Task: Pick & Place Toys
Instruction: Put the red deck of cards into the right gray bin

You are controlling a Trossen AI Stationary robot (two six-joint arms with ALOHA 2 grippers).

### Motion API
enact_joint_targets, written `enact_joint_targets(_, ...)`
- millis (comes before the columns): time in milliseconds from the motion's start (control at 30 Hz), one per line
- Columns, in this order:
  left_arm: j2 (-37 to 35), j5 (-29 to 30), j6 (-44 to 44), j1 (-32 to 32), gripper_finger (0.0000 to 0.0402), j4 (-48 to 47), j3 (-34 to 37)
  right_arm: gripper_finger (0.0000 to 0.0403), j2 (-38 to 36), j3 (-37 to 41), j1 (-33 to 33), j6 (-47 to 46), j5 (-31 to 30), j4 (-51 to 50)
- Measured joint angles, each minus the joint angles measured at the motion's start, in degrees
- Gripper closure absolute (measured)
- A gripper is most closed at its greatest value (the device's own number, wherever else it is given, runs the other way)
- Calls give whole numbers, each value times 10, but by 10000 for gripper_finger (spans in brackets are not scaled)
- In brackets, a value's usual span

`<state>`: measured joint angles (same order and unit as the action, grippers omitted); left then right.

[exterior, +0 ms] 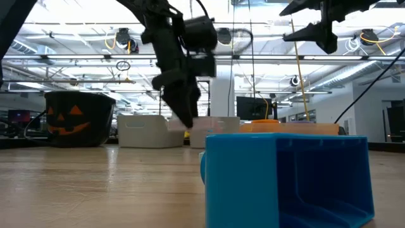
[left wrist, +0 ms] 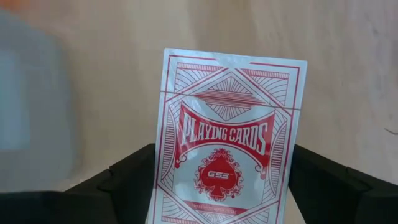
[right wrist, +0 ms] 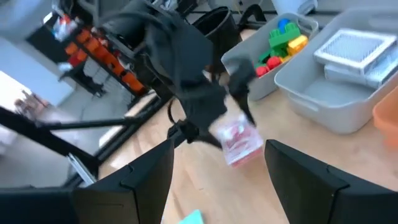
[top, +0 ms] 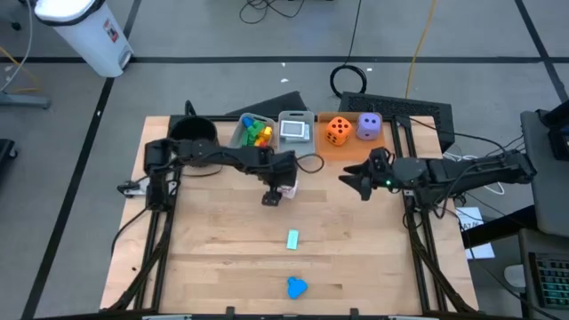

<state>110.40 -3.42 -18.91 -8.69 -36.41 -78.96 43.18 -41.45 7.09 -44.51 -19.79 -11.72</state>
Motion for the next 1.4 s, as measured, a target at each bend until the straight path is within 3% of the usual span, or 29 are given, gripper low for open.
enact_joint_targets(400, -136, 128, -4, -9, 96, 4, -1, 161, 96, 0, -45, -149, 9, 19)
enact_joint_targets(533, -142, 154, 3, 0, 88, -33, -21, 161, 155, 0, -83, -163, 63, 100)
enact_joint_targets(933, -113, 155, 32, 5, 85, -68, -105, 161, 298, 0, -154, -175, 185, 330)
enact_joint_targets(1167, -113, 155, 31, 5, 99, -72, -106, 161, 336, -1, -155, -179, 184, 409)
enact_joint_targets(1400, -113, 154, 26, 5, 84, -68, -106, 161, 361, 0, -169, -193, 184, 443)
